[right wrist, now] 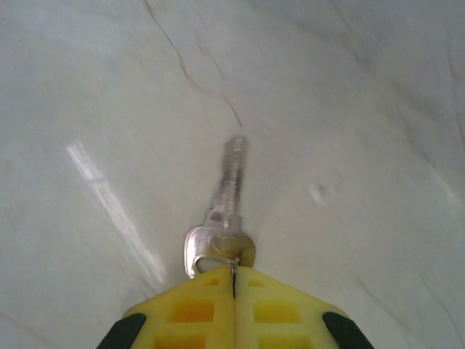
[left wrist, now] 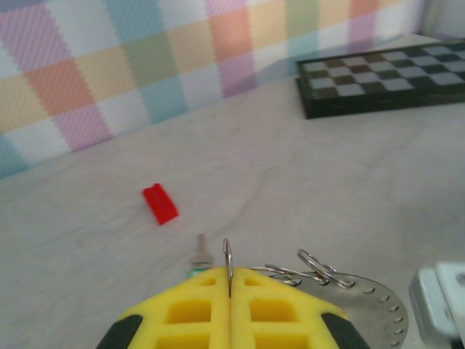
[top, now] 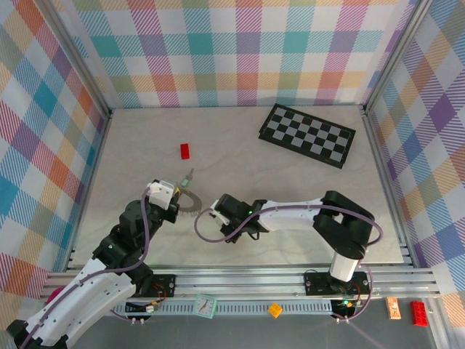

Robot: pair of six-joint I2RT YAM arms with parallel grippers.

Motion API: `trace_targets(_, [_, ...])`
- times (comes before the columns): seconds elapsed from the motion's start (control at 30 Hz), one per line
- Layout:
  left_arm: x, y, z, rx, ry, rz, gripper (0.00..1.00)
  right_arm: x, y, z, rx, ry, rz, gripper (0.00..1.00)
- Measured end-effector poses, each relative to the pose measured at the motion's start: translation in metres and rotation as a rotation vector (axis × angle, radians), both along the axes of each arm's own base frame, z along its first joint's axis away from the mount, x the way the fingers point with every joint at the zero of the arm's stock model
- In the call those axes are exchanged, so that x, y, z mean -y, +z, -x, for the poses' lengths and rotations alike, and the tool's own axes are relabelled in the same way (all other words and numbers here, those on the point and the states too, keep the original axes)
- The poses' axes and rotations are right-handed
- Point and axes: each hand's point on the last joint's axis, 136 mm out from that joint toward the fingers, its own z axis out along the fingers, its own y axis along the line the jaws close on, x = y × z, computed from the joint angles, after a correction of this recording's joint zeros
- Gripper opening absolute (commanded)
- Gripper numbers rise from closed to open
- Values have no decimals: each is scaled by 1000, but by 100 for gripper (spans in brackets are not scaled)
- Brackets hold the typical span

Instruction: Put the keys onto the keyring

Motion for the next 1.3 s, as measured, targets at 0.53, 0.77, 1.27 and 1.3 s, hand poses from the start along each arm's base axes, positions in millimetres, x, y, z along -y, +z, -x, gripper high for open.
trace_targets(0.53, [83, -38, 10, -211, -405, 22, 0, 64, 19, -3, -219, -210, -141, 0])
trace_targets(0.77, [102, -53, 21, -285, -530, 18, 0, 70, 15, -6, -258, -265, -140, 0])
trace_targets(1.27, [116, -59, 28, -325, -623, 12, 0, 85, -7, -2, -293, -297, -29, 24])
trace_targets(1.3, [116, -60, 28, -327, -626, 11, 0, 85, -7, -1, -295, -297, -26, 24])
